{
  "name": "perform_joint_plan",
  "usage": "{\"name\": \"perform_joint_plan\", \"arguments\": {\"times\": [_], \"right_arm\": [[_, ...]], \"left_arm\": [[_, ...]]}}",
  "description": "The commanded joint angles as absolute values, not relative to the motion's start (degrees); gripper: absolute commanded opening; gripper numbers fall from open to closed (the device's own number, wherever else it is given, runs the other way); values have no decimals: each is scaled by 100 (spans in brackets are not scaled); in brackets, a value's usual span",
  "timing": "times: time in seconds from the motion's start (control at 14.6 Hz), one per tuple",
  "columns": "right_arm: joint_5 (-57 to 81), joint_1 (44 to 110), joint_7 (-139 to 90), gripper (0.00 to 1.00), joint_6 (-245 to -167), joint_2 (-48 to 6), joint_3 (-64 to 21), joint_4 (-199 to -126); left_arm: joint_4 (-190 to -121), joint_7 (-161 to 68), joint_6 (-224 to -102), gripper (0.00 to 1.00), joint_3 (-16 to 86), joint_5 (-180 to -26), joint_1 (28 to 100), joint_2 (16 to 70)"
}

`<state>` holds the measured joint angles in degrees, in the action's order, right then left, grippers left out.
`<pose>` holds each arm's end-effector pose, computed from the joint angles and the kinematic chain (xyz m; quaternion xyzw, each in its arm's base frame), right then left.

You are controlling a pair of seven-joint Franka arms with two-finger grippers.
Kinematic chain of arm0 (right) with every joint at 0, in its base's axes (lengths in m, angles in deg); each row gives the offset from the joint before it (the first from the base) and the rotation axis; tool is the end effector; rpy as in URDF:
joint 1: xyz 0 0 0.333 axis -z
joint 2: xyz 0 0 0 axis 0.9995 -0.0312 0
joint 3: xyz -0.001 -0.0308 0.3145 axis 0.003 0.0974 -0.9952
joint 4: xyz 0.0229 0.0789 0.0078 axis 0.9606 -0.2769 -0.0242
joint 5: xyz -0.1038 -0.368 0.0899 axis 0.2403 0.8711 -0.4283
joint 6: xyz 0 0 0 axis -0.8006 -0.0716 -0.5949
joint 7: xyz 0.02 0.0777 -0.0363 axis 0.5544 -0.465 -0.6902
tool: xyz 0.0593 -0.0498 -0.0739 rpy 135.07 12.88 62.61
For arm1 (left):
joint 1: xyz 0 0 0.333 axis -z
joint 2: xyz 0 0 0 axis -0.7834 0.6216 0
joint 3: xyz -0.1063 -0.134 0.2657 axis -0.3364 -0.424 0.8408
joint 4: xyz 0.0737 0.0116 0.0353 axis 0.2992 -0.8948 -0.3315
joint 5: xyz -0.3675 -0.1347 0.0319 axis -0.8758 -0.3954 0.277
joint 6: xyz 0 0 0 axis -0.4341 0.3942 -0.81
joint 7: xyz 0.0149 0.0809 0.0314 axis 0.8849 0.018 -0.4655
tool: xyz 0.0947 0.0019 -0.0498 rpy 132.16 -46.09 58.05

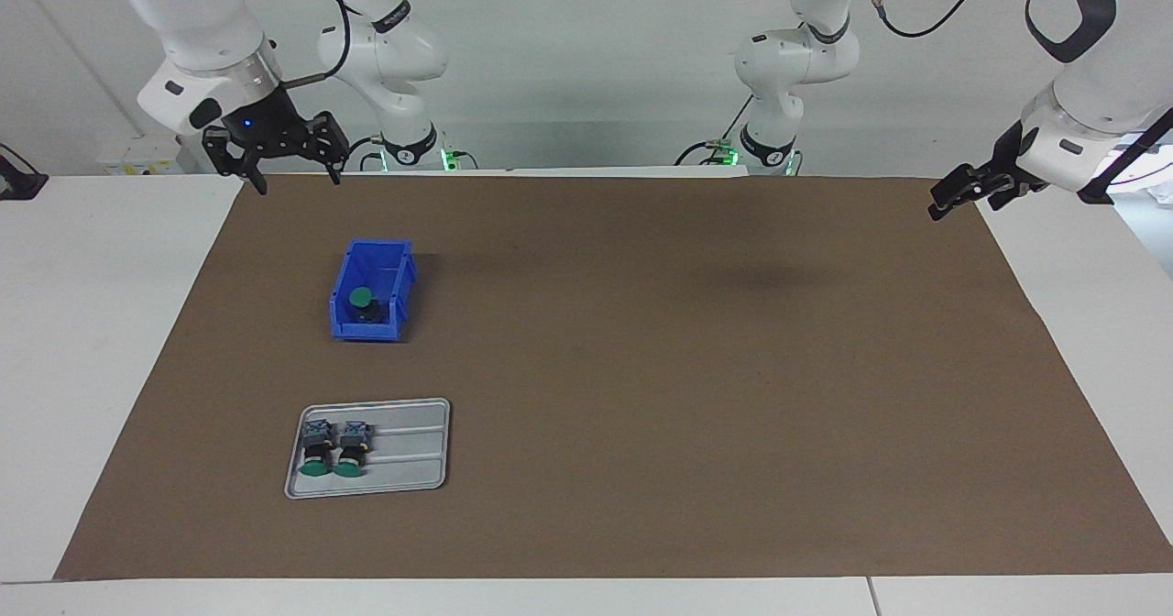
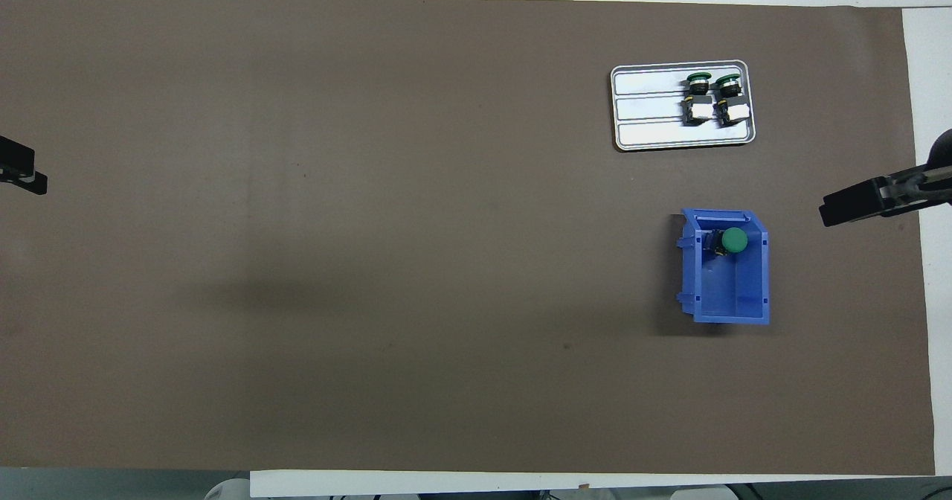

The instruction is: Place and press button with both arms

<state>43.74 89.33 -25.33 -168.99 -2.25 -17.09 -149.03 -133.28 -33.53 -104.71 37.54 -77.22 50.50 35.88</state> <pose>0.5181 0.0134 0.6435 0.9947 0.0875 -0.0539 0.0071 0.5520 0.0091 0.6029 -0.9956 -0.0321 0.0878 0.0051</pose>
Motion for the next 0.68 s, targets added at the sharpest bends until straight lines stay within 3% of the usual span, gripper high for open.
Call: {"name": "perform_joint_plan", "arguments": {"times": [0.0,0.61], "right_arm": [[4253,9102,-2458,99,-16590,-638,-1761,-14482],[4323,9094,-2449,99,-16642,-814,-1770,-14236]], "left_arm": [[-13517,-3336,-10601,100,3786,-7773,5043,3444],[-13517,-3336,-10601,100,3768,-7773,5043,3444]]}}
